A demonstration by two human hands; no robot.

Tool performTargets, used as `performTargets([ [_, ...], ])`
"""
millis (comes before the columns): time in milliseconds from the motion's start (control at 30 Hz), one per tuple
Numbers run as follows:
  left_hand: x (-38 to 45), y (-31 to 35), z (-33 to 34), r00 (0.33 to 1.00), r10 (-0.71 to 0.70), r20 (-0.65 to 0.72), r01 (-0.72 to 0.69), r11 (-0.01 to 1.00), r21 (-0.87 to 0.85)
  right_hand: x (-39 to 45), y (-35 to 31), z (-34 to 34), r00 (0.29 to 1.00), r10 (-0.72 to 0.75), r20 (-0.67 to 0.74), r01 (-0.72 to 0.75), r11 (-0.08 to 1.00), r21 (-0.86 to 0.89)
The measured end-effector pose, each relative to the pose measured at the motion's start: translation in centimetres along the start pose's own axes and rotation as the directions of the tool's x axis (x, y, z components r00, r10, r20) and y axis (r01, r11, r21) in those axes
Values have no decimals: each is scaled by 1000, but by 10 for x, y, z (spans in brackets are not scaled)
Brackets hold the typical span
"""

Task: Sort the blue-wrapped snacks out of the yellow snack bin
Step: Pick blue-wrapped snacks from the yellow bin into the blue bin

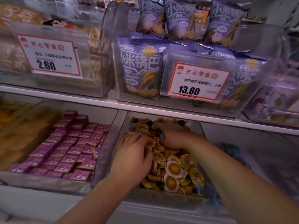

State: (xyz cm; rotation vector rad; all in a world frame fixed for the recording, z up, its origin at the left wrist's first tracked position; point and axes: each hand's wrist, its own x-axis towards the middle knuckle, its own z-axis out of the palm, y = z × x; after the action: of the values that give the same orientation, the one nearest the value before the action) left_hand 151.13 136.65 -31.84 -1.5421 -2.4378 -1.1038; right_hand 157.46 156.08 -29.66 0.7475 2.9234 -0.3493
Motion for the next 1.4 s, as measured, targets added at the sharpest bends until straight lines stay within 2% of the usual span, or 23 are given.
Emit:
performTargets([
  [133, 3, 1, 0, 999, -3, -50, 0, 999, -53, -10, 4, -7, 995, -59, -75, 67, 991, 117],
  [167, 4, 1, -1, 998, -10, -63, 4, 997, -82, -13, 6, -10, 994, -33, -104, 54, 975, 213],
  [200, 4, 1, -2, 997, -15, -79, 6, 993, -116, -19, 6, -12, 992, 23, -126, 27, 924, 382],
  [233, 5, 2, -4, 995, -15, -97, 0, 988, -152, -27, 3, -14, 988, 96, -124, 1, 787, 616],
  [267, 4, 3, -6, 993, -13, -117, -9, 982, -189, -36, -1, -17, 982, 161, -101, -1, 538, 843],
  [300, 4, 5, -8, 991, -15, -135, -17, 973, -232, -45, -6, -20, 976, 209, -65, 17, 223, 975],
  [333, 3, 9, -10, 989, -24, -148, -20, 958, -285, -55, -10, -23, 973, 230, -18, 33, -60, 998],
  [367, 2, 12, -12, 987, -38, -154, -18, 938, -347, -64, -15, -24, 973, 227, 33, 29, -265, 964],
  [400, 0, 16, -13, 987, -52, -149, -14, 912, -411, -73, -21, -24, 973, 213, 84, 10, -406, 914],
  [433, -2, 20, -13, 989, -58, -137, -12, 886, -464, -82, -28, -21, 972, 200, 125, -10, -496, 868],
  [533, -9, 28, -9, 998, 28, -54, -50, 892, -449, -104, -43, -6, 967, 170, 191, -41, -634, 773],
  [667, -14, 29, -1, 969, 242, 40, -226, 945, -235, -120, -55, 4, 983, 43, 178, -108, -646, 755],
  [800, -10, 21, -1, 975, 218, 29, -199, 931, -305, -122, -57, 2, 990, 23, 141, -96, -617, 781],
  [867, -7, 16, -1, 970, 239, 38, -221, 938, -267, -121, -55, 4, 991, 50, 124, -68, -609, 791],
  [1033, -3, 14, -1, 915, 391, 96, -381, 918, -113, -115, -43, 9, 983, 111, 145, -87, -410, 908],
  [1100, -3, 14, -1, 904, 412, 118, -399, 910, -116, -114, -37, 4, 981, 113, 158, -110, -343, 933],
  [1200, -2, 14, -2, 901, 432, 39, -420, 892, -168, -116, -28, -2, 980, 62, 192, -170, -260, 951],
  [1333, 0, 12, -4, 939, 338, -67, -343, 899, -272, -121, -30, -5, 986, -21, 167, -169, -165, 972],
  [1400, 1, 9, -7, 964, 253, -84, -267, 913, -308, -118, -28, -3, 994, 41, 102, -98, -75, 992],
])
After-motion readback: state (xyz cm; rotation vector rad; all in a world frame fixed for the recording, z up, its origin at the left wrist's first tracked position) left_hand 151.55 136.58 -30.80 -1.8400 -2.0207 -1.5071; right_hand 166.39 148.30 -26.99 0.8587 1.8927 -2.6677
